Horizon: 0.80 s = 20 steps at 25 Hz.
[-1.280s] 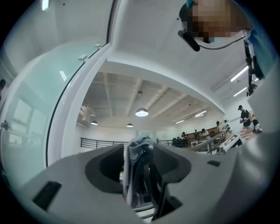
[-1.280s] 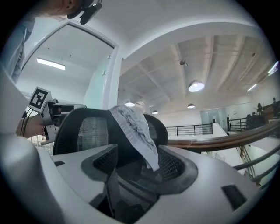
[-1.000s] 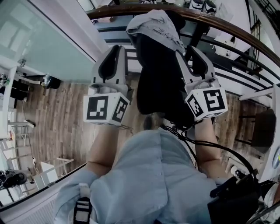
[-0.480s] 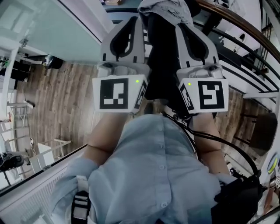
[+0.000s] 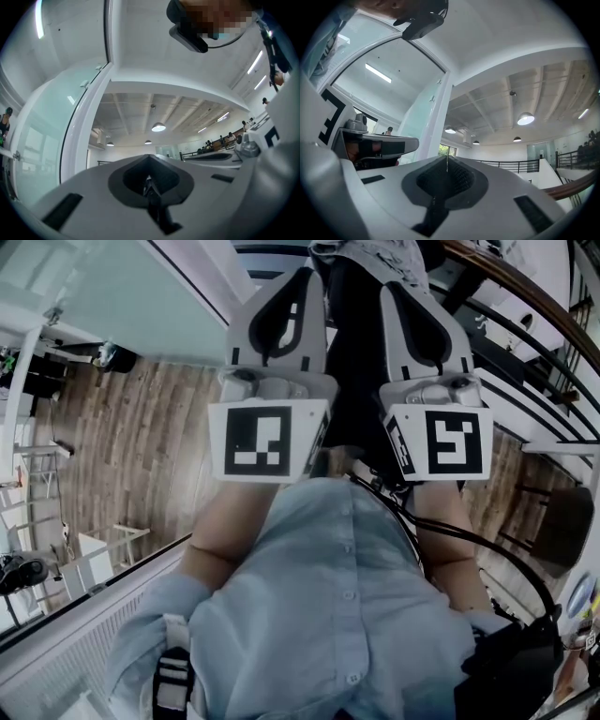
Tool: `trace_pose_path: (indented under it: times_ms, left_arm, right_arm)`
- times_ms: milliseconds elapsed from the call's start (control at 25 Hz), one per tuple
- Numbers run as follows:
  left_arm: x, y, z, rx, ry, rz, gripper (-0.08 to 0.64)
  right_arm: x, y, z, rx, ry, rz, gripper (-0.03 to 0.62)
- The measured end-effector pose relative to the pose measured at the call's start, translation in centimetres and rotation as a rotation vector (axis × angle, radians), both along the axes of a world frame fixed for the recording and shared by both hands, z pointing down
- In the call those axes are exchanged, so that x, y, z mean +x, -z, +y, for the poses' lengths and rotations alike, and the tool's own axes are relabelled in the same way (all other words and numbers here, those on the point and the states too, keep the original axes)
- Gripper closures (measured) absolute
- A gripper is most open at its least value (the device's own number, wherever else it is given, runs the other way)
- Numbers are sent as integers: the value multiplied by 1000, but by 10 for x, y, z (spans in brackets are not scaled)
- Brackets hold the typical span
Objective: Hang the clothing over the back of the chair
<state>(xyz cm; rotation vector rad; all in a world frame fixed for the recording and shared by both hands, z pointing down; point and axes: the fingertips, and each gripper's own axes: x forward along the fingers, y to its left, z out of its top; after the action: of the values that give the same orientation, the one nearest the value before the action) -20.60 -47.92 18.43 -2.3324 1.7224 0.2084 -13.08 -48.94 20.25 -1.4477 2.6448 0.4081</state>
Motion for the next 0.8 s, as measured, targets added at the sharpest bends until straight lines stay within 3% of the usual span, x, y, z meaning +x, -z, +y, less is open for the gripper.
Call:
trace_pose_path:
  times_ms: [800]
  left_arm:
    - [-2,-2,2,-18,-5,0,548]
  right_arm:
    - [-12,0,3,-7,12,10,581]
